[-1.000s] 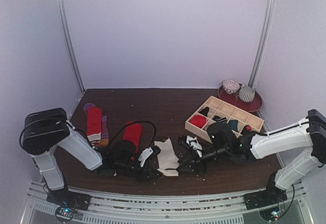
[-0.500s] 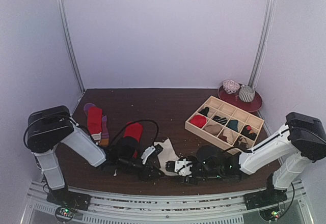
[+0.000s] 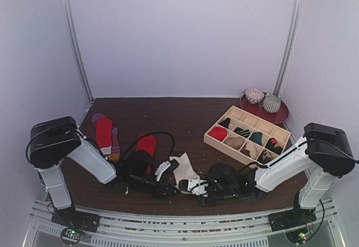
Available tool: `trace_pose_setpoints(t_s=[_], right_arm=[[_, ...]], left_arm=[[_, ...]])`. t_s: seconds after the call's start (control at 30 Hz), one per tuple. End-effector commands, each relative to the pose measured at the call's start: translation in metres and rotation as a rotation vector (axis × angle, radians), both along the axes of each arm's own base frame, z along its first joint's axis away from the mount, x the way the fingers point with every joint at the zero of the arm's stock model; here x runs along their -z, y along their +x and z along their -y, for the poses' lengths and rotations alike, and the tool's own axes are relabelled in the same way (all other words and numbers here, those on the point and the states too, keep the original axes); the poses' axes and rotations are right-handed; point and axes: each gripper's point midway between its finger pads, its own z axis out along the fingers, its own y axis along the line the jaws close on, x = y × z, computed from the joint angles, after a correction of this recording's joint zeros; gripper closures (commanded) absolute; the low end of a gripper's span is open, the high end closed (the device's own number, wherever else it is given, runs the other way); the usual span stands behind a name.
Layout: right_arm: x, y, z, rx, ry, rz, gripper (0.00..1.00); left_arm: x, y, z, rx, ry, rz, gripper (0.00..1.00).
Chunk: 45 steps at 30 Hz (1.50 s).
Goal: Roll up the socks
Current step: Roll the sock at the center of the board.
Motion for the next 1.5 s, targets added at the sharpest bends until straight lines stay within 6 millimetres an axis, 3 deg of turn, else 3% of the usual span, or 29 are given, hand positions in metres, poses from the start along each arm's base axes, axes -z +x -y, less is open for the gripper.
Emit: trace_pose_setpoints(t_s=[0.0, 0.13, 0.2, 0.37, 0.47, 0.6, 0.8, 1.03, 1.1, 1.27, 1.33, 1.47], right_arm=[[0.026, -0.006, 0.005, 0.051, -0.076, -0.186, 0.83], [0.023, -0.014, 0.001, 0.052, -0.045, -0.445, 0.84], [0.023, -0.018, 0.001, 0.061, -0.063, -0.584, 0.84], [0.035, -0.03, 0.009, 0.117, -0.196, -0.899, 0.83], [0.04, -0.032, 0.014, 0.143, -0.217, -1.02, 0.83], [0.042, -0.022, 0.019, 0.216, -0.17, -1.194, 0.84], [0.051, -0.022, 0.022, 0.229, -0.188, -1.262, 0.84], [0.053, -0.021, 0.024, 0.241, -0.186, -1.298, 0.84], [0.053, -0.02, 0.025, 0.244, -0.188, -1.295, 0.84], [0.048, -0.018, 0.024, 0.237, -0.174, -1.294, 0.84], [0.044, -0.015, 0.023, 0.229, -0.162, -1.287, 0.83], [0.019, 0.002, 0.013, 0.192, -0.069, -1.165, 0.68]], left_arm=[[0.062, -0.02, -0.065, -0.045, 0.308, -0.065, 0.74], [0.008, 0.009, -0.054, -0.067, 0.194, 0.191, 0.46], [-0.023, 0.021, -0.051, -0.08, 0.126, 0.328, 0.37], [-0.092, 0.024, -0.046, -0.081, -0.073, 0.634, 0.31], [-0.11, 0.018, -0.041, -0.052, -0.161, 0.728, 0.3], [-0.096, 0.014, -0.024, 0.032, -0.158, 0.725, 0.32], [-0.059, 0.004, -0.001, 0.117, -0.122, 0.678, 0.33], [-0.043, -0.003, 0.015, 0.156, -0.114, 0.649, 0.38], [-0.035, -0.003, 0.016, 0.163, -0.093, 0.634, 0.5], [-0.009, -0.005, 0.014, 0.178, -0.013, 0.553, 0.91], [0.001, -0.005, 0.009, 0.163, 0.02, 0.517, 1.0], [0.017, -0.002, -0.008, 0.067, 0.088, 0.436, 1.0]])
